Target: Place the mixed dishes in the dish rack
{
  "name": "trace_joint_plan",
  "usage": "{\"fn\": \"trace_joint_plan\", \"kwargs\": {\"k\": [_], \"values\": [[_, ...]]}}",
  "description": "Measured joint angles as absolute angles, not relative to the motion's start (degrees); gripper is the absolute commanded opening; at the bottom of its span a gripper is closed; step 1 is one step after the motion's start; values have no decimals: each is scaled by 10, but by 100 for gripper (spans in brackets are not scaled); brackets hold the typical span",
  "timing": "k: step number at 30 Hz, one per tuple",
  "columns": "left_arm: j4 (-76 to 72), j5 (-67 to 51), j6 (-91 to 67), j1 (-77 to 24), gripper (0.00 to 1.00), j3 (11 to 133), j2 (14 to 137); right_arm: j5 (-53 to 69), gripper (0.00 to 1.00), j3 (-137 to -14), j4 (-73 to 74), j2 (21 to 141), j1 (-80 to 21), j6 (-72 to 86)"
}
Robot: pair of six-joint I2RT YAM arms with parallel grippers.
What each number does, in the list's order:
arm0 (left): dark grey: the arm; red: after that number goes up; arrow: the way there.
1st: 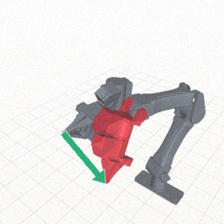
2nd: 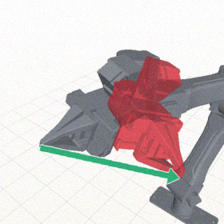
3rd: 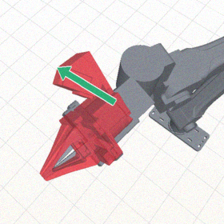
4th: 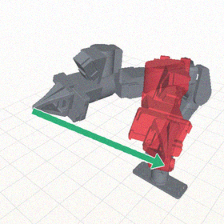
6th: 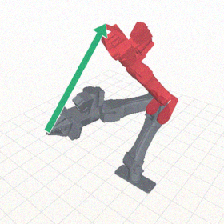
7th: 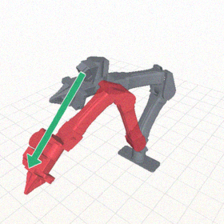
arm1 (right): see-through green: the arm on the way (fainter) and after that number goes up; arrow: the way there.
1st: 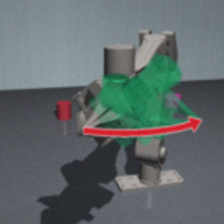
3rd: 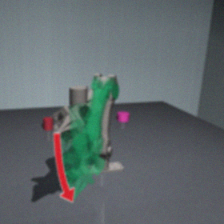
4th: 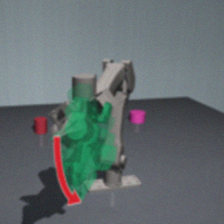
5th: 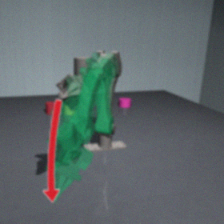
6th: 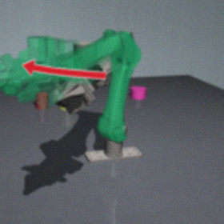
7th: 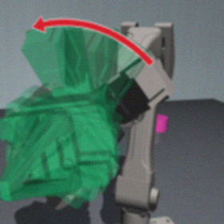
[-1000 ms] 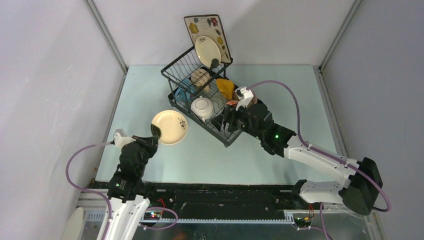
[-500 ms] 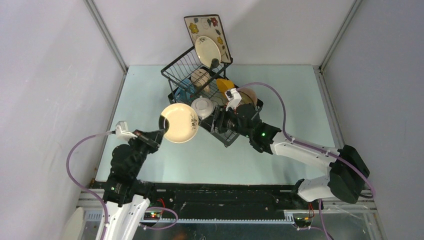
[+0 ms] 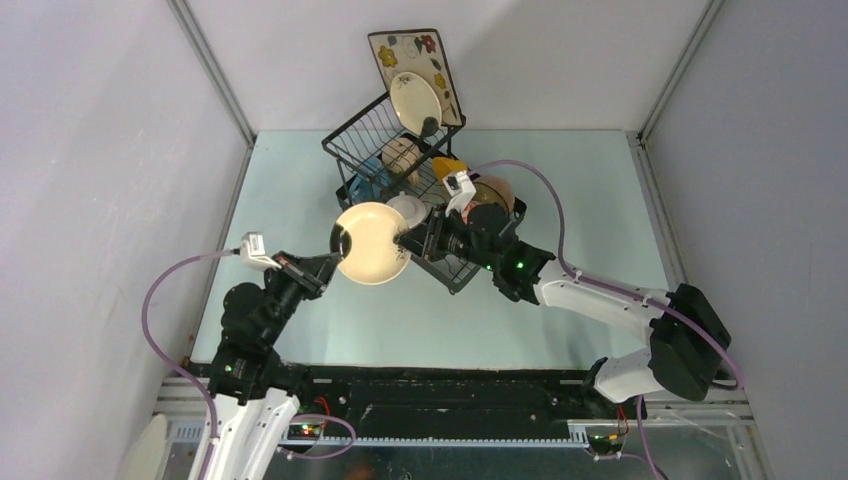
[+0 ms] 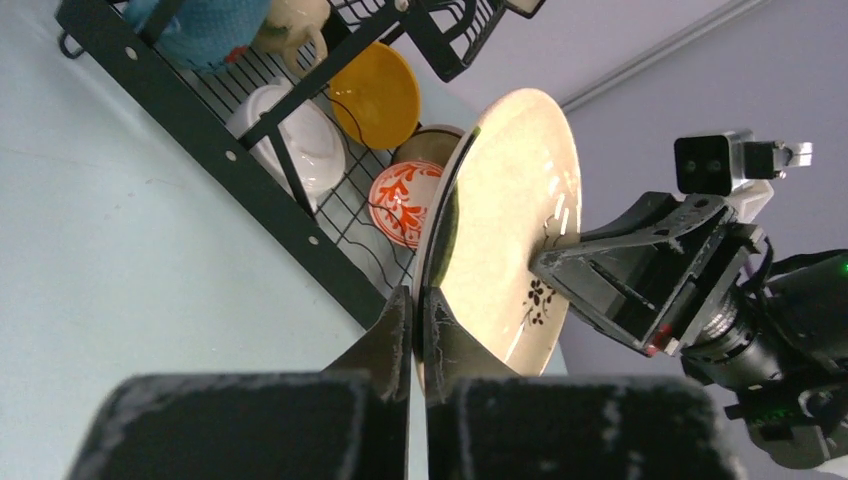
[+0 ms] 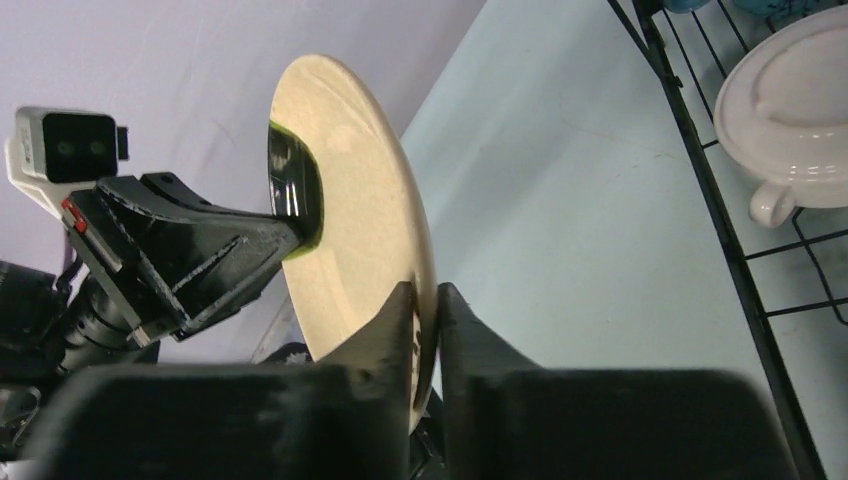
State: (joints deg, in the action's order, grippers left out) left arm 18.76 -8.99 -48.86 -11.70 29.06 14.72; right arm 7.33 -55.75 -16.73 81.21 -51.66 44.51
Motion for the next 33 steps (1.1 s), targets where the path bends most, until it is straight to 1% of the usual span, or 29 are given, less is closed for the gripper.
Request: {"fn": "trace_joint_plan", "kwargs": {"k": [1,2,3,4,5,7,9,14,17,20,24,28,33], "values": [[184,-93,-488,-117,1,291,150,74,0,-558,-169,813,-517,447],[182,-94,-484,-117,4,290,151,74,0,-559,-169,814,-516,450],[180,-95,-483,-116,12,289,152,73,0,-561,-168,815,-516,450],[177,-97,-481,-116,18,288,152,72,0,-565,-164,815,-515,448],[174,-97,-480,-116,30,288,152,72,0,-569,-159,816,-514,446],[171,-98,-477,-115,41,288,154,66,0,-582,-143,816,-514,433],[172,-98,-472,-115,46,289,156,57,0,-597,-124,816,-510,414],[188,-94,-458,-115,48,300,172,1,0,-641,-76,808,-480,337],[193,-94,-450,-115,48,302,181,-56,0,-679,-60,802,-464,271],[195,-95,-445,-115,47,302,188,-104,0,-726,-62,801,-460,196],[195,-97,-436,-115,46,302,193,-132,0,-774,-79,807,-460,103],[201,-95,-430,-115,46,302,200,-156,0,-857,-91,856,-460,7],[229,-90,-409,-115,46,314,206,-185,0,-959,-97,948,-462,-105]]}}
